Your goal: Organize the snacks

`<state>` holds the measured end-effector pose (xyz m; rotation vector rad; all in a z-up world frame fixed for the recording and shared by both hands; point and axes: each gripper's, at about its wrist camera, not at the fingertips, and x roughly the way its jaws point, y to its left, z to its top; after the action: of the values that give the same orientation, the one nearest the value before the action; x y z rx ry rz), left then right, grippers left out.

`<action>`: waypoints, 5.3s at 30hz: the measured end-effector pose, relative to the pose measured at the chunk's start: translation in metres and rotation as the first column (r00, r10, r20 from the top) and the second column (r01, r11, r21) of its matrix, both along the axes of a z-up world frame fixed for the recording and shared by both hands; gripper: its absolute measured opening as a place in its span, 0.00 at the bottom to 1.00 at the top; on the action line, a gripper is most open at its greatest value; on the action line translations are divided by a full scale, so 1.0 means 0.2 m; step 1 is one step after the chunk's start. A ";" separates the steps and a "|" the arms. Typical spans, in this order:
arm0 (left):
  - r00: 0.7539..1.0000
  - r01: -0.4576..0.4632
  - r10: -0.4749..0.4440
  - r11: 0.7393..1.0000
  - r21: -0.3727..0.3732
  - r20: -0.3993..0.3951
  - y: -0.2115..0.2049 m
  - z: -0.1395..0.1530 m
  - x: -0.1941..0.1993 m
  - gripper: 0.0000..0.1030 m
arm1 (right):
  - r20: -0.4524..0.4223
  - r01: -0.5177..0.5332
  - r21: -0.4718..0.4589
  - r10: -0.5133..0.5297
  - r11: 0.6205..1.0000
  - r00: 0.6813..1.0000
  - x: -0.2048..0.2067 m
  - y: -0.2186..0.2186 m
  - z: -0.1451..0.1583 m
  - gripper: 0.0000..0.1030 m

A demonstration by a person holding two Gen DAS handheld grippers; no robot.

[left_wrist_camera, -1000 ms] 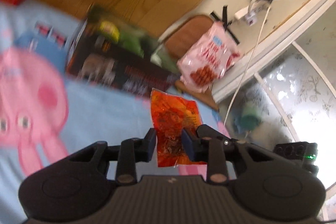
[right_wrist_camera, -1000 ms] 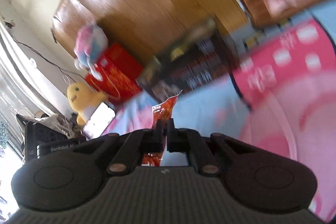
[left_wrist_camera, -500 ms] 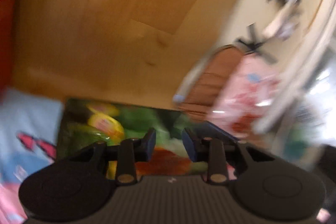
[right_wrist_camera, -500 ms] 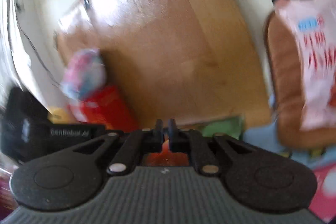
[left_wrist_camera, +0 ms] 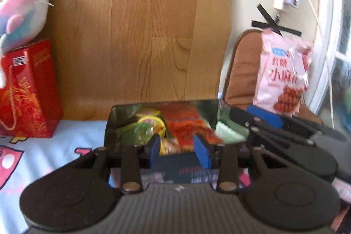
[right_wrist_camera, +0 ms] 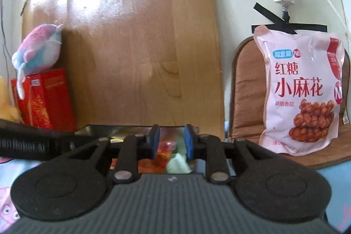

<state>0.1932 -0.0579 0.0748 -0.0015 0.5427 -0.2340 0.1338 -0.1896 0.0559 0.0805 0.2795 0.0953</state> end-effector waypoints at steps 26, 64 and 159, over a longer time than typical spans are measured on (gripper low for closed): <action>0.992 -0.122 0.122 0.992 0.020 -0.039 0.04 -0.34 -0.40 0.54 | -0.143 0.049 0.064 -0.039 0.997 0.989 -0.48 0.05 -0.13 0.50; 0.990 -0.139 0.139 0.990 0.021 -0.020 0.06 -0.34 -0.40 1.00 | -0.083 0.101 0.050 -0.097 0.994 0.992 -0.52 0.04 -0.11 0.86; 0.975 -0.215 0.215 0.977 0.010 -0.057 0.14 -0.34 -0.38 1.00 | -0.109 0.072 0.070 -0.064 0.995 0.992 -0.50 0.03 -0.13 0.94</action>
<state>0.1171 -0.0299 0.0073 -0.0631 0.5957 -0.0213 0.0330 -0.1845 0.0307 0.1688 0.3795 0.0336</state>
